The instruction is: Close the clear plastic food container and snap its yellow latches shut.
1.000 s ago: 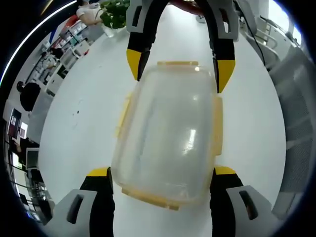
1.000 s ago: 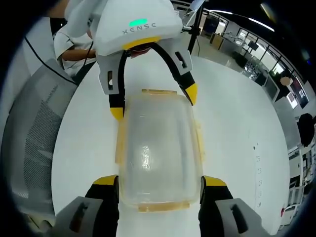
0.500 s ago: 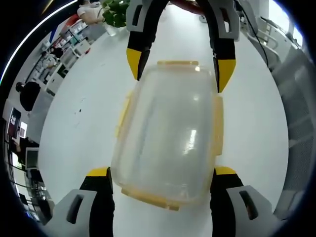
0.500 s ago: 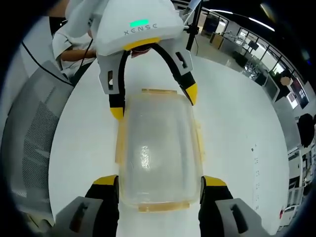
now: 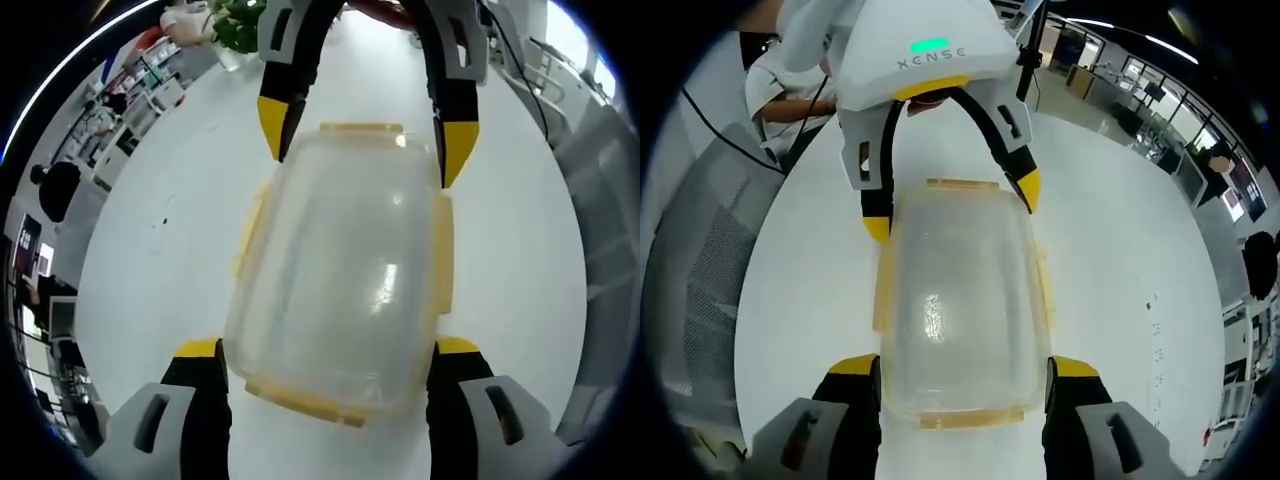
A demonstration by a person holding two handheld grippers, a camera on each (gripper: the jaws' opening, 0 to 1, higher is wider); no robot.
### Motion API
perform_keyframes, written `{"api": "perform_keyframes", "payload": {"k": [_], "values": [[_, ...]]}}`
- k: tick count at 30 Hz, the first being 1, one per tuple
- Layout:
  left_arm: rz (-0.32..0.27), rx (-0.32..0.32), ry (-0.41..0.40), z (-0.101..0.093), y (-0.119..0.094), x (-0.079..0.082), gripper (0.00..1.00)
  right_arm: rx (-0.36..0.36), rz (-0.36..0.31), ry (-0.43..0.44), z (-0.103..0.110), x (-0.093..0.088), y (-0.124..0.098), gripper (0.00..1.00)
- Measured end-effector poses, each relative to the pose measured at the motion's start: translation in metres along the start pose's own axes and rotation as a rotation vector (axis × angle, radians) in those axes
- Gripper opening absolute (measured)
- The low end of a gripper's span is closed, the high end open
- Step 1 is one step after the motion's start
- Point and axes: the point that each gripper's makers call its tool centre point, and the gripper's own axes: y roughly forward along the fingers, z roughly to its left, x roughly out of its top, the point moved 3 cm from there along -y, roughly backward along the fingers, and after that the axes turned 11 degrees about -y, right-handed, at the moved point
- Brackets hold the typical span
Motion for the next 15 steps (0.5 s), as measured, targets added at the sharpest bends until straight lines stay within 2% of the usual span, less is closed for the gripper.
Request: {"api": "perform_keyframes", "payload": {"k": [15], "values": [[-0.003,-0.009,-0.015,0.0048,0.0042,-0.0003,0.81,0.006,0.01,-0.014,-0.0064,-0.0014,0.0008,0.64]]}}
